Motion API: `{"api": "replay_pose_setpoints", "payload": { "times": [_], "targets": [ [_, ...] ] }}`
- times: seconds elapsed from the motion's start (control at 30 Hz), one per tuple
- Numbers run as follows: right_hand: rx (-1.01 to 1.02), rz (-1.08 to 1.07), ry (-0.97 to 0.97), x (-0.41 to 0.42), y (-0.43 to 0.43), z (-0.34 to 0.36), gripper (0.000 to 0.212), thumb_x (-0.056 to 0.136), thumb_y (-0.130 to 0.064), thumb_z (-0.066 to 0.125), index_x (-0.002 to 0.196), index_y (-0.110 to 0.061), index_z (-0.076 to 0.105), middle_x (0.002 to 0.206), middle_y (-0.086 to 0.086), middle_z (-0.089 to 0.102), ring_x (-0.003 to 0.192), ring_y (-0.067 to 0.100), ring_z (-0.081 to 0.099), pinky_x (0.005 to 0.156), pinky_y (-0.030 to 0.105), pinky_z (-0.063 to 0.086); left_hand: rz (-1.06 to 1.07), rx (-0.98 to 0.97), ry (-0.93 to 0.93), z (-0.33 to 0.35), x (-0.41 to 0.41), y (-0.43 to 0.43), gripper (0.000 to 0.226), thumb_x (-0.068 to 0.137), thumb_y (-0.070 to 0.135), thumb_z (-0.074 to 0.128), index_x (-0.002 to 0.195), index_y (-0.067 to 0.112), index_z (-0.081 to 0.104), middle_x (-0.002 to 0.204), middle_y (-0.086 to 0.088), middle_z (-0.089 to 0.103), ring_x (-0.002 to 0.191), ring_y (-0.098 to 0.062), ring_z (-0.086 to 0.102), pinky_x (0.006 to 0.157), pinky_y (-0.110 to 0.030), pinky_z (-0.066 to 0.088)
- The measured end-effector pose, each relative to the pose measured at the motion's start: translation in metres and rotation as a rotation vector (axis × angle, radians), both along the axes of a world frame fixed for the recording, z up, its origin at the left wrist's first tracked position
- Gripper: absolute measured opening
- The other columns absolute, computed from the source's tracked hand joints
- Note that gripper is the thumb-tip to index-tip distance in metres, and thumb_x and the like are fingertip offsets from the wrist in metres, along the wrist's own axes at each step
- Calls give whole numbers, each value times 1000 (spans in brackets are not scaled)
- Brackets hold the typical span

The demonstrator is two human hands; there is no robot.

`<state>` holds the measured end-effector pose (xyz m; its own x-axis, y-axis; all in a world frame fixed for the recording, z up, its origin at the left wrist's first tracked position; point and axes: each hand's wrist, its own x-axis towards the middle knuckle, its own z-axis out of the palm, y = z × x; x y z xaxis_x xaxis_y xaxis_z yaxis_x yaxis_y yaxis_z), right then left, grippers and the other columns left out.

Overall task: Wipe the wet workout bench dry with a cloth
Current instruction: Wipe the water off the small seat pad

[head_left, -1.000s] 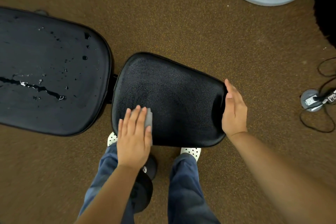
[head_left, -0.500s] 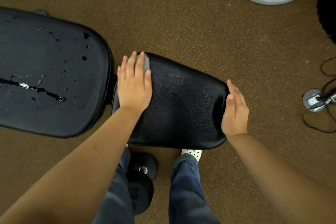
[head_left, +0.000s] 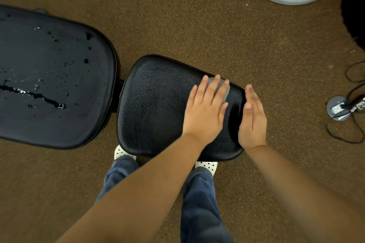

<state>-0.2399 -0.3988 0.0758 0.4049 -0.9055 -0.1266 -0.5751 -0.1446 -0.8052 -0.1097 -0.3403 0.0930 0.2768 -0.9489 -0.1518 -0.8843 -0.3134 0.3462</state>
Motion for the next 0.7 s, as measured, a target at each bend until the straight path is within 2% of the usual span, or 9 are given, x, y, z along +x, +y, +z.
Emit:
{"api": "replay_pose_setpoints", "payload": {
  "times": [0.17, 0.27, 0.4, 0.53, 0.7],
  "targets": [
    [-75, 65, 80, -4, 5, -4, 59, 100, -37, 16, 148, -3, 25, 155, 11, 26, 145, 18, 18, 118, 21, 12, -94, 47, 13, 1, -24, 36, 50, 101, 36, 28, 149, 22, 29, 156, -1, 29, 146, -24, 18, 117, -40, 17],
    [-98, 58, 74, -7, 13, -5, 65, 101, -45, 12, 148, -2, 24, 156, 10, 24, 146, 20, 16, 119, 25, 12, -154, 78, -8, 2, -25, 65, 51, 100, 37, 29, 149, 22, 29, 155, 0, 31, 145, -24, 21, 117, -39, 17],
    [-105, 39, 54, -10, 17, -6, 65, 101, -45, 12, 148, -1, 25, 155, 11, 25, 146, 19, 17, 119, 27, 14, -182, 122, -23, 5, -13, 106, 51, 99, 37, 30, 149, 23, 28, 154, 2, 33, 144, -22, 23, 116, -38, 17],
    [-94, 33, 63, -9, 17, -3, 59, 101, -39, 16, 148, -3, 24, 156, 10, 25, 146, 17, 17, 119, 24, 13, -107, 172, -40, 9, 14, 148, 51, 99, 37, 29, 148, 24, 29, 152, 3, 36, 144, -21, 24, 115, -37, 18],
    [-91, 37, 70, -7, 17, -2, 57, 100, -32, 19, 148, -2, 25, 155, 10, 26, 146, 18, 17, 118, 23, 13, 66, 212, -54, 18, 59, 172, 51, 102, 38, 20, 147, 19, 31, 151, -1, 35, 143, -23, 24, 117, -34, 10]
  ]
}}
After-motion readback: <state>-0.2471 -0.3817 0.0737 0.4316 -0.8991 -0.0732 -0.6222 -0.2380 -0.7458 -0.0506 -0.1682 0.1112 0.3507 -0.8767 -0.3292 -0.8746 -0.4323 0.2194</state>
